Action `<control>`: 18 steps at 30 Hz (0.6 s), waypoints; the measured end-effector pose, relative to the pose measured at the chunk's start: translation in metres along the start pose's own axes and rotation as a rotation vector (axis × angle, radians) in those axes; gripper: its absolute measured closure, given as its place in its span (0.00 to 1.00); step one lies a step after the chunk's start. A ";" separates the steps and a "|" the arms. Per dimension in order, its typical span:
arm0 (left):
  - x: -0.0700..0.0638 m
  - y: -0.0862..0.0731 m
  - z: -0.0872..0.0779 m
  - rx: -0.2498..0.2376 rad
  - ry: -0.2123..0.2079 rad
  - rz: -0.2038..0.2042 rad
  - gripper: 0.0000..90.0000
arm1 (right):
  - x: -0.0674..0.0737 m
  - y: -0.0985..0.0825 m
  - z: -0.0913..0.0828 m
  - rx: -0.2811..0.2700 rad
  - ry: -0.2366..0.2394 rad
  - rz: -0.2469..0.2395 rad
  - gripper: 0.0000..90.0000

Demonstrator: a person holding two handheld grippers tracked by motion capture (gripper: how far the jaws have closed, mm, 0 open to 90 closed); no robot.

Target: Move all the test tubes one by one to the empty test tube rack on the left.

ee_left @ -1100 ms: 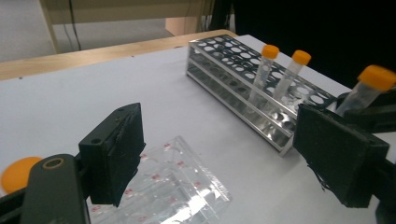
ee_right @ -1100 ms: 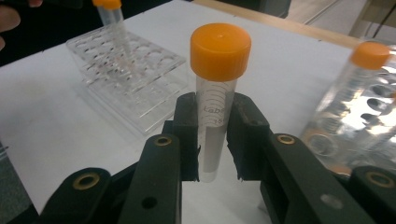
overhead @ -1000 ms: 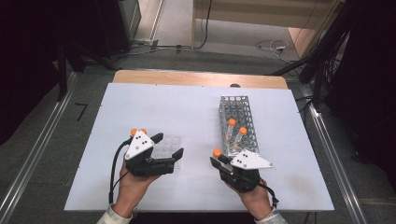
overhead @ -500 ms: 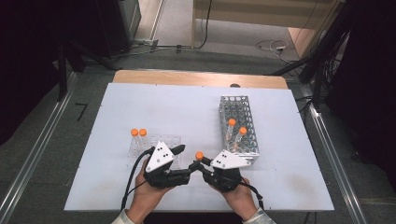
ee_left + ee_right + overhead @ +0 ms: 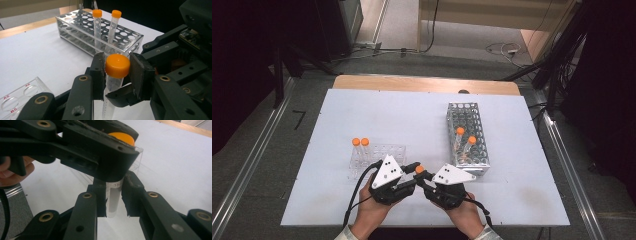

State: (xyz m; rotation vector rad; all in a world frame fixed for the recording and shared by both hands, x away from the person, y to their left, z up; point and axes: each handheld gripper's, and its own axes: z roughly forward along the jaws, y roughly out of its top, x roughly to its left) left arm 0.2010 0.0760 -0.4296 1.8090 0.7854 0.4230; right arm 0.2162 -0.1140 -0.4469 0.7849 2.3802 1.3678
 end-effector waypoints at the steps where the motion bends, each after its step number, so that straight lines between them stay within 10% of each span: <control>1: 0.000 0.000 0.000 -0.003 0.003 0.002 0.75 | 0.000 0.000 0.000 0.000 0.002 0.000 0.80; 8: 0.001 0.000 0.000 -0.001 0.008 0.002 0.77 | 0.001 0.000 -0.001 0.003 0.005 0.001 0.76; 18: 0.008 0.005 -0.008 -0.020 0.035 -0.021 0.77 | -0.006 0.003 -0.006 0.011 0.010 0.007 0.35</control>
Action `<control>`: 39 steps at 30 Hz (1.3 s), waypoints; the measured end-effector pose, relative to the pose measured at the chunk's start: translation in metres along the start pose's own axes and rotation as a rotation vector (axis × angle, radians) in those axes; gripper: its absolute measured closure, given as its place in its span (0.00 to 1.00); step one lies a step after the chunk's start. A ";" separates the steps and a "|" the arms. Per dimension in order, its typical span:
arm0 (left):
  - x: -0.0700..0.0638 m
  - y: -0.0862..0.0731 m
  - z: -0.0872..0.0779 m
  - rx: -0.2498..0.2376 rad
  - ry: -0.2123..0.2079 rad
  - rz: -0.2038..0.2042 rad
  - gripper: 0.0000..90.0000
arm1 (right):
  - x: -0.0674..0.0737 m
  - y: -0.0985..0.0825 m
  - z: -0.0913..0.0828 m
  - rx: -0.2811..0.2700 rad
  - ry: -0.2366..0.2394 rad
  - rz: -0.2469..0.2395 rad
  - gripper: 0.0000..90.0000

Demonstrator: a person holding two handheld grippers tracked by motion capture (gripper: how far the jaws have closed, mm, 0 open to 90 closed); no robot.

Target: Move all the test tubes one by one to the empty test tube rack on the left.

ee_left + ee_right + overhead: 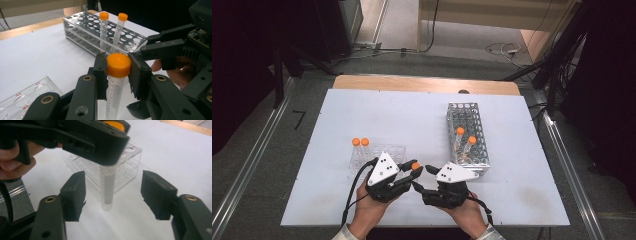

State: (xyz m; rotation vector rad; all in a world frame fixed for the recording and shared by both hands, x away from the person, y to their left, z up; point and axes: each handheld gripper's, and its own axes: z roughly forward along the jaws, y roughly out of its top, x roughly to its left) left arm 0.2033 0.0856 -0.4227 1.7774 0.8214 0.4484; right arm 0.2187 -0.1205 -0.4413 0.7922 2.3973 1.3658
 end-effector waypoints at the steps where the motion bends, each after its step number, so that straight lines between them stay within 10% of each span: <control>1: 0.001 0.001 -0.001 -0.006 0.005 -0.002 0.77 | -0.001 0.000 -0.001 0.001 -0.002 0.001 0.33; 39: 0.074 0.026 -0.055 -0.156 0.210 -0.141 0.77 | -0.036 -0.025 -0.048 -0.005 -0.109 0.084 0.28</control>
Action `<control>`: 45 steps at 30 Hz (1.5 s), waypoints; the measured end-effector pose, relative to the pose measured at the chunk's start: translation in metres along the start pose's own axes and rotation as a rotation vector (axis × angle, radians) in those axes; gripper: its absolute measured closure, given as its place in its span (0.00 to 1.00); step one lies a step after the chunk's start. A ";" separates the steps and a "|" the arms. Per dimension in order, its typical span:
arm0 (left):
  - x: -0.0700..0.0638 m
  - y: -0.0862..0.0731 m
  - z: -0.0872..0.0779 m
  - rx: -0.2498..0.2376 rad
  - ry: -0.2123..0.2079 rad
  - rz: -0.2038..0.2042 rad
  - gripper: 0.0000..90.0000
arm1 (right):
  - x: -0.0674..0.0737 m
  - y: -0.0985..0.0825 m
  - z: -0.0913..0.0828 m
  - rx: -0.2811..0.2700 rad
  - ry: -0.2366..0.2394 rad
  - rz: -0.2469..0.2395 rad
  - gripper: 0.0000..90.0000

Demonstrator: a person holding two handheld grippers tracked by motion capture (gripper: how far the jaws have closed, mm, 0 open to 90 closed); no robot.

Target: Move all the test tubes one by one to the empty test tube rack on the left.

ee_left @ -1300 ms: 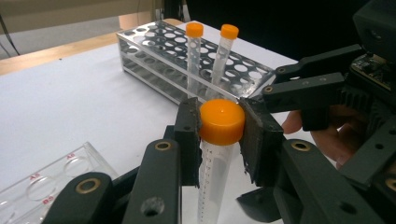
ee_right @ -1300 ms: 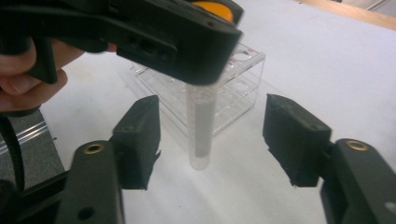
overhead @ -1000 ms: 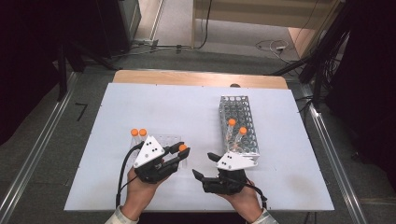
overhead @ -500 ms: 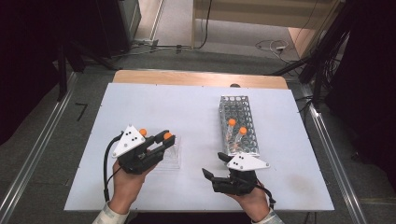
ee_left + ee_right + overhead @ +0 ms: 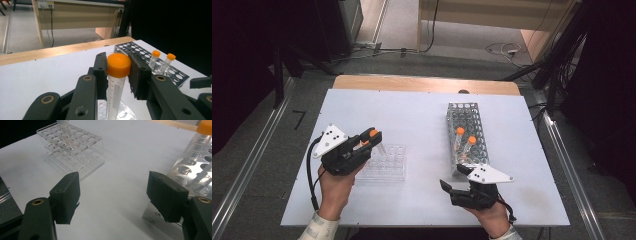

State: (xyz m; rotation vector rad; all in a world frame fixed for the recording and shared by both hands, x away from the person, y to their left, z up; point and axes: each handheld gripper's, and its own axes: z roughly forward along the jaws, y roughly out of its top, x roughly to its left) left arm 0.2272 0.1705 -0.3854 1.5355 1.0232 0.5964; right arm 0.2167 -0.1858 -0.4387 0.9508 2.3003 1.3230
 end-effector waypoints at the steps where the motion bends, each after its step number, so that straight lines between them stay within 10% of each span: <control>1: 0.001 0.000 0.000 0.002 0.006 0.003 0.77 | -0.001 -0.001 0.000 0.004 -0.003 0.000 0.28; 23: 0.013 -0.007 0.021 0.054 0.136 0.092 0.77 | -0.008 -0.006 -0.002 0.012 -0.022 0.013 0.28; 45: 0.018 -0.019 0.022 0.078 0.139 0.055 0.77 | -0.008 -0.006 -0.002 0.009 -0.022 0.009 0.29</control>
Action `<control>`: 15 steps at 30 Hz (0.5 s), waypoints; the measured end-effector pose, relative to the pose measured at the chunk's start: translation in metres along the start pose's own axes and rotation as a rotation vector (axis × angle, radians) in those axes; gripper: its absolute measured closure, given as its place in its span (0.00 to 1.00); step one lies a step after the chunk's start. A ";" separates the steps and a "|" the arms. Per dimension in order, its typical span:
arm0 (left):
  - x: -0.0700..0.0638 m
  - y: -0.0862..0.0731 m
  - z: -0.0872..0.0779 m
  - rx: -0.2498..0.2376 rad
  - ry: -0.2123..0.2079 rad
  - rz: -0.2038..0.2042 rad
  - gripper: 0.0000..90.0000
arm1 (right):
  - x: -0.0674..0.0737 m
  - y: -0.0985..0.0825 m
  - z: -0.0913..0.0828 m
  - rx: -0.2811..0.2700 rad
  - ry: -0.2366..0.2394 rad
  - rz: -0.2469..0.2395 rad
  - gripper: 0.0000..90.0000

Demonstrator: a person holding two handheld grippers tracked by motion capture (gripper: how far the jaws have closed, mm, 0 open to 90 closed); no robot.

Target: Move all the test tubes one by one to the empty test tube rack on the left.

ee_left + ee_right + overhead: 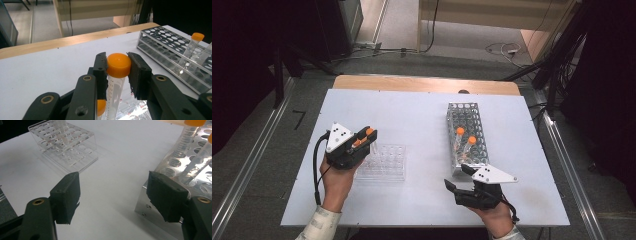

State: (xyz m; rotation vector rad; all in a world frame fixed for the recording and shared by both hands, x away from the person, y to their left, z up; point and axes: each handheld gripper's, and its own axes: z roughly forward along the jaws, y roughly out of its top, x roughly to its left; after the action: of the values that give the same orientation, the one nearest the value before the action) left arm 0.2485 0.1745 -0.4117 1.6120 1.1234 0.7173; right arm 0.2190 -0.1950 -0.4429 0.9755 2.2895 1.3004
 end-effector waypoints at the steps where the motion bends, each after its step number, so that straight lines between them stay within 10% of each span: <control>1: 0.000 0.000 0.000 0.001 0.001 -0.001 0.77 | 0.000 0.000 0.000 0.000 0.000 0.000 0.29; 15: -0.001 -0.004 0.002 0.008 0.000 0.007 0.77 | 0.000 0.000 0.001 0.002 0.001 -0.001 0.29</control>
State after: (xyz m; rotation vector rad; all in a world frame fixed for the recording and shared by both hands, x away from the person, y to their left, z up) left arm 0.2487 0.1735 -0.4160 1.6235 1.1230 0.7177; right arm 0.2190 -0.1944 -0.4435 0.9743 2.2927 1.2986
